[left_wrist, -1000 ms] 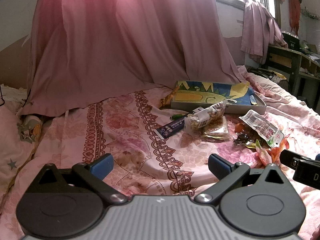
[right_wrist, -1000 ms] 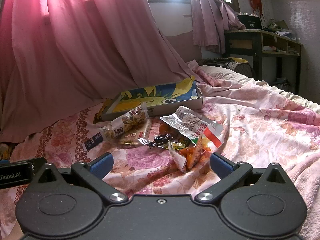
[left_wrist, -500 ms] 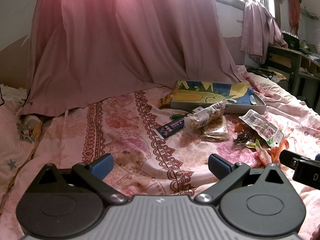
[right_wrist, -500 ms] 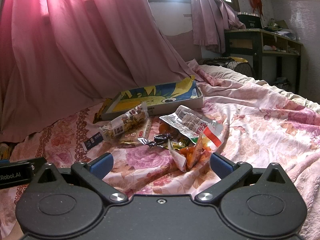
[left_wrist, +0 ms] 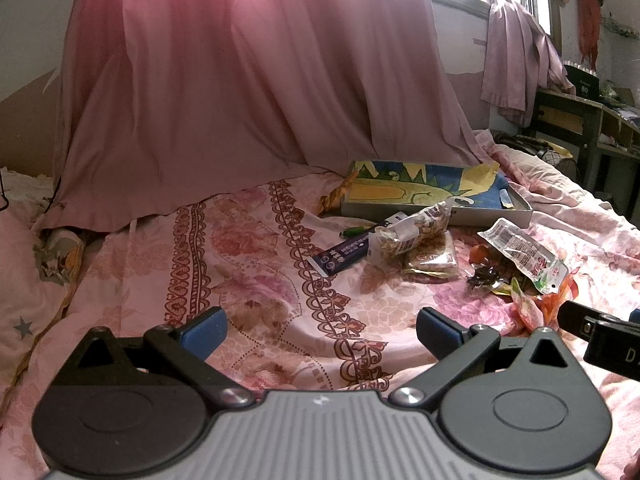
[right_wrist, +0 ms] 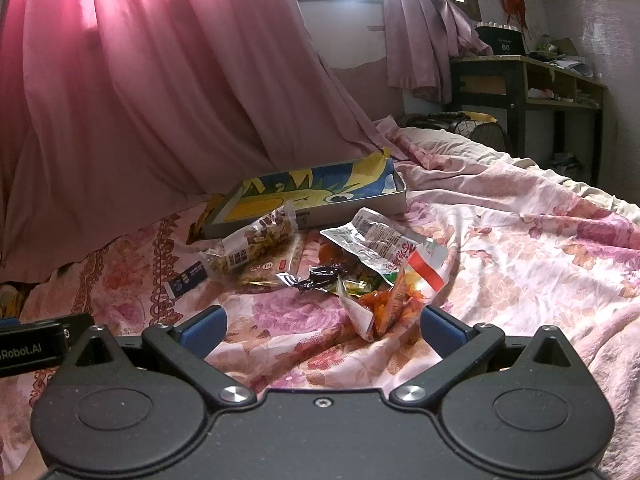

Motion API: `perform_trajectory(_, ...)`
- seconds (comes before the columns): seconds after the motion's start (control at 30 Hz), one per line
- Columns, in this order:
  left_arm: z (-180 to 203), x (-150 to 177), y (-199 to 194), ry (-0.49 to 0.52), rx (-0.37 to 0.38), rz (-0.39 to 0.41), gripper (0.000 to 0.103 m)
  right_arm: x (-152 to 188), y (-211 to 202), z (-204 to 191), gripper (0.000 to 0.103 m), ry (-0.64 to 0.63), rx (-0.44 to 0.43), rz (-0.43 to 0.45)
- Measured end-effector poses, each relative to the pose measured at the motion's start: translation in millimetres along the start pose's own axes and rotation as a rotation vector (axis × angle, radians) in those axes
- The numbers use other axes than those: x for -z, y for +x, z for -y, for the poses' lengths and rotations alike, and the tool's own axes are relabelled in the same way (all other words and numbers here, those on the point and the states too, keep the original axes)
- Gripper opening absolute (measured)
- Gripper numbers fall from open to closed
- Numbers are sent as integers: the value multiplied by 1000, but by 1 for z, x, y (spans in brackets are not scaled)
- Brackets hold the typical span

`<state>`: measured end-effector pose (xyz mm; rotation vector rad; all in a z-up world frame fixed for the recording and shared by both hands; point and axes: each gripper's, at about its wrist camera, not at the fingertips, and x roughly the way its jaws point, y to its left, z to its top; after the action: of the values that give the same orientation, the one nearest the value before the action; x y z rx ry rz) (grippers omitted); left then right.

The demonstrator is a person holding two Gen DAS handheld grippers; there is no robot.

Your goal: Organize snacks

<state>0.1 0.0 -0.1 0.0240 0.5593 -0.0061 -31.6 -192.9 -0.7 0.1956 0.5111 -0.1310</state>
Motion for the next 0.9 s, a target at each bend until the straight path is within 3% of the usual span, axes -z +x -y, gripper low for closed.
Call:
perform_trajectory(0.57,-3,0,12,-16,-9,-14,103,4,12,6,103,50,38,-84)
perform_trajectory(0.8,-1,-14,33,-53,15,-32,103,-1,22,12,103,77,124,-85)
perform_trajectory(0.9,7,-21,45,-25,46,-27,103,-5,29,17,102,94,160,-89)
